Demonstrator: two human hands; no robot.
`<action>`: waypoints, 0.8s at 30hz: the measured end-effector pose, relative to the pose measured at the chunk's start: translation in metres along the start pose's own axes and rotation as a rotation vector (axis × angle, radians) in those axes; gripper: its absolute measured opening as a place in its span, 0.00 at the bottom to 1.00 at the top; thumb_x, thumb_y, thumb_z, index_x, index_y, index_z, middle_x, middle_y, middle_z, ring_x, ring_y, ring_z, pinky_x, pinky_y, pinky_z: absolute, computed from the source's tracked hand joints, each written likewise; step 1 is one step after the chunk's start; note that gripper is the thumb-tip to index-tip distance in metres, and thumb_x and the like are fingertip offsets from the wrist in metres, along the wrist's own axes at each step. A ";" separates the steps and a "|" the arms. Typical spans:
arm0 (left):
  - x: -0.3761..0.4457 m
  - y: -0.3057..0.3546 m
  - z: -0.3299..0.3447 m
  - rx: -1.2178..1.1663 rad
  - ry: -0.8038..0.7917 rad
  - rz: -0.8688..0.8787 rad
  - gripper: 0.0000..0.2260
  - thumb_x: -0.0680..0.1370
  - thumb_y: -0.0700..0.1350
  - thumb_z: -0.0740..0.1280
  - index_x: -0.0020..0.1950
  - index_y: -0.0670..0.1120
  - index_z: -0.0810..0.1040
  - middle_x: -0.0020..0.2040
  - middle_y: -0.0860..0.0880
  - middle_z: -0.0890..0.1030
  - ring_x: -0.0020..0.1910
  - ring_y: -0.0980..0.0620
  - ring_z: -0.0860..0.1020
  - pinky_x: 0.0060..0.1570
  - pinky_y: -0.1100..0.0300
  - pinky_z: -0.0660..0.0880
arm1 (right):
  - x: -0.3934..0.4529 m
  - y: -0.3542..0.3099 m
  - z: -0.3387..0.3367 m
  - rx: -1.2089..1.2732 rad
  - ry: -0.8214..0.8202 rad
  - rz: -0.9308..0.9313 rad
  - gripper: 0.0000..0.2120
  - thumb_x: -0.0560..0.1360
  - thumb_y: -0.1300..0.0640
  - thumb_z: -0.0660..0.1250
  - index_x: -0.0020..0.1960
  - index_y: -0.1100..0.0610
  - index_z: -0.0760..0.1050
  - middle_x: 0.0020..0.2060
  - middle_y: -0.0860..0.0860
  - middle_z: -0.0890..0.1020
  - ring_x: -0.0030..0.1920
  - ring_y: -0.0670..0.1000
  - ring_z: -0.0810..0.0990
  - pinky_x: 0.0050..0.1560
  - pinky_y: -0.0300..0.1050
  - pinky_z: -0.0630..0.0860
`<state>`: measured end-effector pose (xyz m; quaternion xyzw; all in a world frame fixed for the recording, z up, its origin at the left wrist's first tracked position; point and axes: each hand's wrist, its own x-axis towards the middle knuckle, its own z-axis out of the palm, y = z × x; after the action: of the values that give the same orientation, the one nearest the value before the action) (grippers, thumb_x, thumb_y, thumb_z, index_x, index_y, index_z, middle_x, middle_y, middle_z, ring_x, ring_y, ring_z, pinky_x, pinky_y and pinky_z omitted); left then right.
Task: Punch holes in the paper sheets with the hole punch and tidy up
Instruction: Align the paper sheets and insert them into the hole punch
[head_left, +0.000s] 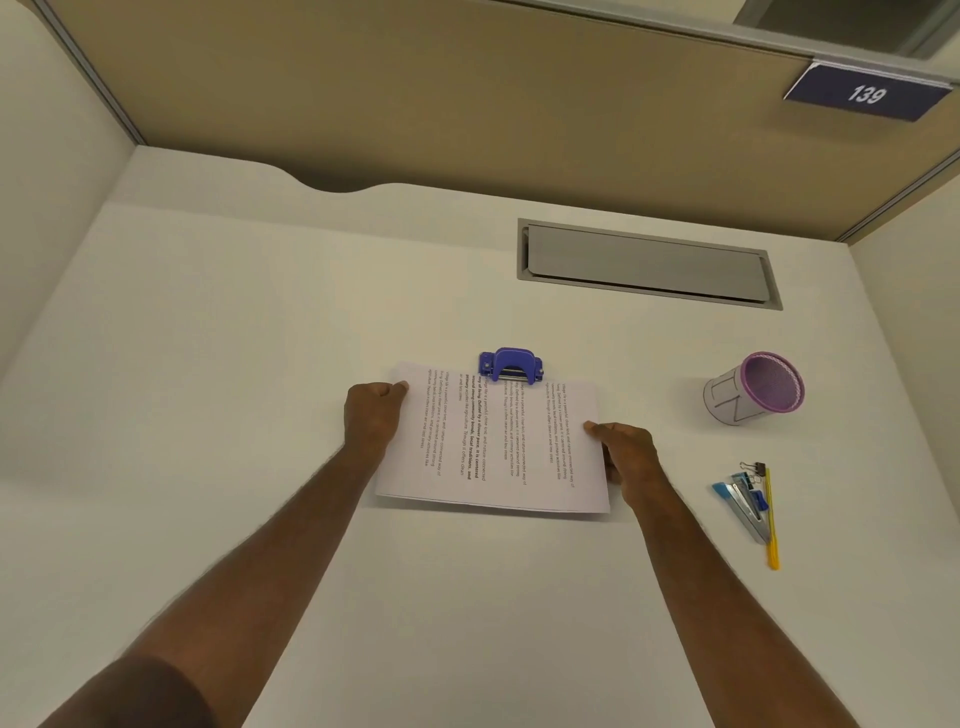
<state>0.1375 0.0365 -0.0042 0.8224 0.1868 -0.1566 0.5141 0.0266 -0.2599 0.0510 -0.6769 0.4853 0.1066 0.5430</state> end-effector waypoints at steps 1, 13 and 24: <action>0.001 0.000 -0.001 -0.001 0.000 -0.001 0.26 0.78 0.46 0.69 0.27 0.50 0.57 0.27 0.52 0.57 0.29 0.49 0.56 0.31 0.56 0.54 | 0.000 0.000 0.001 0.008 -0.005 0.002 0.08 0.76 0.57 0.71 0.46 0.62 0.78 0.52 0.65 0.84 0.50 0.65 0.83 0.57 0.62 0.79; 0.003 0.009 0.006 -0.024 -0.030 0.019 0.27 0.79 0.46 0.69 0.27 0.50 0.56 0.20 0.55 0.56 0.27 0.51 0.56 0.30 0.58 0.53 | 0.013 -0.004 -0.001 -0.024 0.022 -0.005 0.09 0.77 0.55 0.71 0.47 0.62 0.77 0.52 0.64 0.84 0.52 0.66 0.84 0.56 0.60 0.80; 0.001 0.018 -0.006 0.207 -0.039 0.086 0.24 0.81 0.54 0.64 0.28 0.44 0.66 0.26 0.45 0.69 0.27 0.45 0.71 0.33 0.53 0.71 | 0.022 -0.002 -0.005 -0.013 0.033 0.012 0.14 0.77 0.55 0.71 0.55 0.66 0.78 0.52 0.64 0.84 0.53 0.66 0.84 0.59 0.63 0.80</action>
<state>0.1471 0.0347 0.0116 0.8752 0.1240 -0.1685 0.4361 0.0380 -0.2760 0.0393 -0.6792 0.4976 0.1020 0.5298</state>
